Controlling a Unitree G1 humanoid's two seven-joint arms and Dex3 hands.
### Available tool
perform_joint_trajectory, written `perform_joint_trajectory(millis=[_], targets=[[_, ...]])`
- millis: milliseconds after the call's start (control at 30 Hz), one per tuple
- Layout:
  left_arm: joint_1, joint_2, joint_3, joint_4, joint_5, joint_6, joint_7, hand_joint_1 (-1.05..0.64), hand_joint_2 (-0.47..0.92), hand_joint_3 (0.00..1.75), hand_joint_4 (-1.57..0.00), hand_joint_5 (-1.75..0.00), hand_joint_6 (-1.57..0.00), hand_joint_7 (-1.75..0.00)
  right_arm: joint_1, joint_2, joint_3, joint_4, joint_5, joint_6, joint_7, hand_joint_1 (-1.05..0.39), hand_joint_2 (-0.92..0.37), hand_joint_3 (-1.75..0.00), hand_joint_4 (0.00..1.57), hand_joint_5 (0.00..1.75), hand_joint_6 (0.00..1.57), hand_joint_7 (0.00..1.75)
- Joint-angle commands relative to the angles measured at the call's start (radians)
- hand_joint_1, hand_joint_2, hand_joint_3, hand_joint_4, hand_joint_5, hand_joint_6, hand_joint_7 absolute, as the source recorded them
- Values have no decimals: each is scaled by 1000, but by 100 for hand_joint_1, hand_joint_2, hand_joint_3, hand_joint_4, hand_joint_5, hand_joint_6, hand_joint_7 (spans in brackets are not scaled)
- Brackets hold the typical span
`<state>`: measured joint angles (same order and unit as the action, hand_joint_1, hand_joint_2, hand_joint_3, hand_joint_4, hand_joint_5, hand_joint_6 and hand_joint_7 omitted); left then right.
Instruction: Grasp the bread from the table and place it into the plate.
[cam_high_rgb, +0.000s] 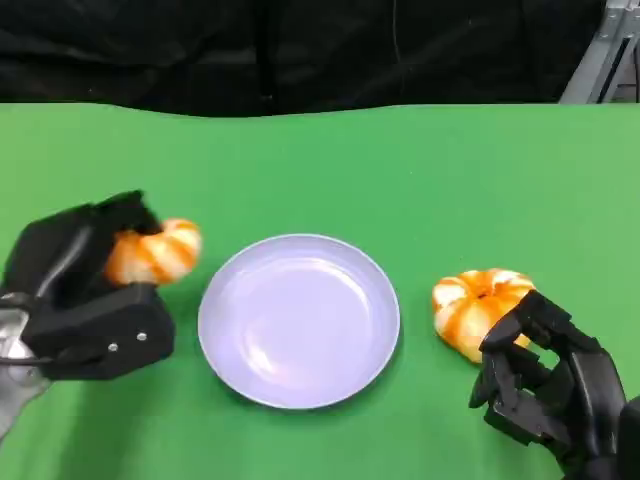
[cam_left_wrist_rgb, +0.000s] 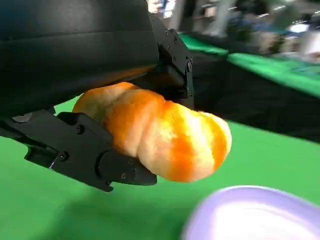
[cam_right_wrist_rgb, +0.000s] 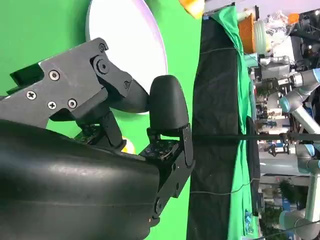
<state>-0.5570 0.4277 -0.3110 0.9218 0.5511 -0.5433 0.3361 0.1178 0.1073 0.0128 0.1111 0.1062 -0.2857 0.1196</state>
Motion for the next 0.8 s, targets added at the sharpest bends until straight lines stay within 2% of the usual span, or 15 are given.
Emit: perform_joint_trajectory(millis=[33,167,433,600,800], targets=[[19,-20,-13,-98,-9,-18,-71,4,84,48,-65,-174,-72,-145,0,-11,-7,-11,1,1,-7,-15,-61,-111,84,175,64,159],[12,-53,-29,-126,2,-36,-100,3,84,51,-66,-175,-67,-155,-2,-8,-5,-10,0,-4,-10,-15,-60,-111,84,175,65,158],[-27,-127,-73,-109,42,15,-125,0,84,54,-65,-175,-67,-153,-7,-3,-7,3,8,-16,-8,-16,-59,-112,84,175,65,160],[-59,-165,-104,-30,61,4,-120,-5,87,50,-63,-175,-64,-154,-7,-3,-6,8,5,-28,-8,-16,-60,-112,83,175,64,160],[-87,-204,-144,61,96,4,-89,-2,88,41,-64,-175,-65,-153,-8,-1,-3,12,-3,-34,-16,-16,-59,-113,84,175,64,161]])
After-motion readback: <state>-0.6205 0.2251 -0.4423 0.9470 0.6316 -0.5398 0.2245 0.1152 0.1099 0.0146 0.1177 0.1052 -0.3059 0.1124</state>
